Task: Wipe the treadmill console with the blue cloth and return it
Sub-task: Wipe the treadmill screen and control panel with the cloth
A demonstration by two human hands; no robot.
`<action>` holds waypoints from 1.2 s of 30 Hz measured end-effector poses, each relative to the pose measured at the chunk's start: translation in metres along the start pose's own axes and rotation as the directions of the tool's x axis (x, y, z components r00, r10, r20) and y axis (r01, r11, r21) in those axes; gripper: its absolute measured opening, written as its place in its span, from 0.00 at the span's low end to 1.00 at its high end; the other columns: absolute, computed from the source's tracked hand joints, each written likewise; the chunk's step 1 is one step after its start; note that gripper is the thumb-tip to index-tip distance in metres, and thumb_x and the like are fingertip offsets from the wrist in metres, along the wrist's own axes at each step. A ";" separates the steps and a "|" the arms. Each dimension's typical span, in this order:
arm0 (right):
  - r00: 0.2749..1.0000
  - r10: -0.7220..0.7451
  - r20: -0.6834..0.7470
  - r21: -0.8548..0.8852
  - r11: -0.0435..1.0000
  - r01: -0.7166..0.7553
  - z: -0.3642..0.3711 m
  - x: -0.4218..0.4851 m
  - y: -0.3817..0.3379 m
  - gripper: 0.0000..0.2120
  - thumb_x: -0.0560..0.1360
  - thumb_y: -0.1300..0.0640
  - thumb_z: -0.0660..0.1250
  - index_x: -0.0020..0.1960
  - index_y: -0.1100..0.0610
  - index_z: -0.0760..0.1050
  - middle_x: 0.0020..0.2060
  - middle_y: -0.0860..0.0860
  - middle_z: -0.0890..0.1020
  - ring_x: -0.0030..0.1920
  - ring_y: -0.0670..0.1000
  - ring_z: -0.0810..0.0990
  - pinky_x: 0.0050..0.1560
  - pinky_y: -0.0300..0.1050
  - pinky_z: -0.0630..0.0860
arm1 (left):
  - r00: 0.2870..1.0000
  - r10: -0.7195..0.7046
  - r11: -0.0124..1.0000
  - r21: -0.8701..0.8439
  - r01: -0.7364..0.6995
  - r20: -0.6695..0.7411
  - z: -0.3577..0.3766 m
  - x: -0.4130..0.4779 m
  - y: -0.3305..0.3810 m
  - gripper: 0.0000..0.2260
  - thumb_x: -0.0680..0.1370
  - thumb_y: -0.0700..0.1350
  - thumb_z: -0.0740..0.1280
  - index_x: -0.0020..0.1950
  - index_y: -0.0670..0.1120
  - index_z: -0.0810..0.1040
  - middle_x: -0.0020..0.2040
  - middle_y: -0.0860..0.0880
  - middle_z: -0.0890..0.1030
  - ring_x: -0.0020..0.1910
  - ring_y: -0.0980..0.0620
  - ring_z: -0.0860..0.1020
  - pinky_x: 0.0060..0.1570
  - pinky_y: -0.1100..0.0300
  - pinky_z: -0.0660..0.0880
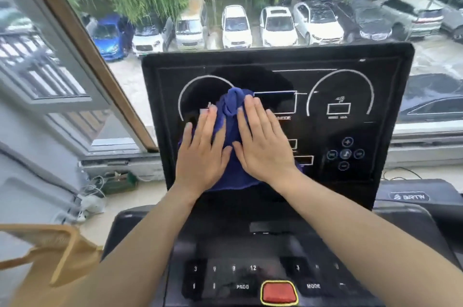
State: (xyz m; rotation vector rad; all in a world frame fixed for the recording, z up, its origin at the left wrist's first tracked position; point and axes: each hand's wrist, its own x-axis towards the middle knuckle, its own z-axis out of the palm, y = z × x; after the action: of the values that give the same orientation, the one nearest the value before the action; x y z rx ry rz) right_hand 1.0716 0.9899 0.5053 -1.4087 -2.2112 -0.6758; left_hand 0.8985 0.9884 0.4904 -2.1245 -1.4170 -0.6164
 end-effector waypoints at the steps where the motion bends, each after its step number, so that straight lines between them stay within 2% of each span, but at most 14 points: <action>1: 1.000 -0.031 0.000 0.004 1.000 0.031 0.001 0.013 -0.022 0.34 0.82 0.48 0.55 0.79 0.64 0.46 0.78 0.60 0.46 0.80 0.60 0.50 0.79 0.54 0.47 | 0.999 -0.047 0.999 0.016 0.047 0.006 -0.002 -0.008 -0.018 0.26 0.81 0.51 0.58 0.75 0.38 0.65 0.78 0.37 0.56 0.77 0.39 0.55 0.75 0.44 0.49; 6: 0.986 -0.164 -0.013 -0.018 0.986 0.164 0.001 0.075 -0.090 0.32 0.84 0.48 0.52 0.80 0.64 0.47 0.80 0.60 0.46 0.80 0.59 0.49 0.79 0.53 0.42 | 0.954 -0.301 0.953 0.028 0.301 -0.005 -0.025 -0.025 -0.085 0.27 0.84 0.52 0.53 0.79 0.39 0.57 0.80 0.34 0.55 0.79 0.38 0.51 0.77 0.44 0.44; 9: 0.979 -0.201 -0.032 -0.029 0.979 0.200 -0.006 0.099 -0.088 0.31 0.84 0.49 0.52 0.80 0.63 0.50 0.81 0.59 0.51 0.80 0.57 0.50 0.79 0.53 0.45 | 0.917 -0.399 0.917 0.012 0.399 -0.022 -0.040 0.001 -0.093 0.28 0.83 0.50 0.53 0.81 0.40 0.53 0.81 0.37 0.50 0.80 0.41 0.48 0.77 0.46 0.42; 14: 0.992 -0.090 -0.093 -0.060 0.995 0.085 -0.024 0.107 -0.030 0.31 0.83 0.48 0.54 0.81 0.59 0.52 0.81 0.56 0.53 0.80 0.55 0.52 0.79 0.53 0.46 | 0.922 -0.379 0.925 -0.036 0.377 -0.082 -0.043 0.062 -0.056 0.30 0.81 0.48 0.56 0.80 0.36 0.54 0.81 0.36 0.52 0.80 0.40 0.49 0.77 0.46 0.45; 18: 0.995 0.001 -0.100 -0.109 0.994 -0.012 -0.036 0.084 0.047 0.33 0.82 0.45 0.54 0.81 0.58 0.52 0.80 0.57 0.54 0.80 0.55 0.53 0.78 0.56 0.47 | 0.954 -0.284 0.959 -0.030 0.282 -0.093 -0.035 0.100 0.003 0.32 0.82 0.51 0.56 0.80 0.35 0.52 0.81 0.36 0.51 0.80 0.39 0.49 0.77 0.48 0.40; 24: 0.977 0.160 -0.144 -0.167 0.969 -0.183 -0.052 0.039 0.166 0.33 0.81 0.45 0.55 0.81 0.59 0.52 0.79 0.60 0.56 0.80 0.59 0.54 0.78 0.59 0.47 | 0.992 -0.087 0.995 -0.065 0.081 -0.091 -0.028 0.157 0.112 0.32 0.83 0.54 0.55 0.80 0.36 0.52 0.81 0.37 0.54 0.80 0.41 0.52 0.77 0.47 0.45; 27: 0.953 0.258 -0.155 -0.164 0.945 -0.283 -0.055 0.011 0.211 0.33 0.81 0.47 0.56 0.80 0.61 0.51 0.79 0.62 0.56 0.80 0.60 0.53 0.77 0.59 0.46 | 0.997 0.006 0.994 -0.106 -0.015 -0.079 -0.024 0.179 0.161 0.32 0.83 0.54 0.54 0.80 0.36 0.51 0.81 0.39 0.52 0.81 0.42 0.50 0.77 0.49 0.39; 30: 0.923 0.348 -0.162 -0.132 0.920 -0.370 -0.051 -0.020 0.232 0.32 0.82 0.49 0.52 0.80 0.63 0.50 0.79 0.65 0.55 0.79 0.62 0.52 0.77 0.61 0.47 | 0.994 0.101 0.991 -0.086 -0.105 -0.047 -0.020 0.187 0.198 0.31 0.84 0.53 0.51 0.80 0.37 0.47 0.82 0.40 0.48 0.81 0.43 0.47 0.76 0.49 0.37; 36: 0.909 0.414 -0.052 -0.128 0.900 -0.417 -0.025 -0.083 0.204 0.33 0.81 0.48 0.51 0.80 0.63 0.46 0.79 0.66 0.51 0.79 0.62 0.48 0.77 0.53 0.35 | 0.955 0.298 0.953 -0.057 -0.297 0.000 -0.002 0.136 0.209 0.30 0.84 0.50 0.51 0.80 0.38 0.44 0.82 0.42 0.46 0.81 0.45 0.46 0.77 0.50 0.38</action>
State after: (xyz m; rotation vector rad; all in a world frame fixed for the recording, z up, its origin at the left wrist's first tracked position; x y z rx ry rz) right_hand 1.2931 0.9911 0.5107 -1.8567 -1.7813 -0.6914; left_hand 1.1406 1.0144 0.5425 -2.3270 -1.0625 -0.5342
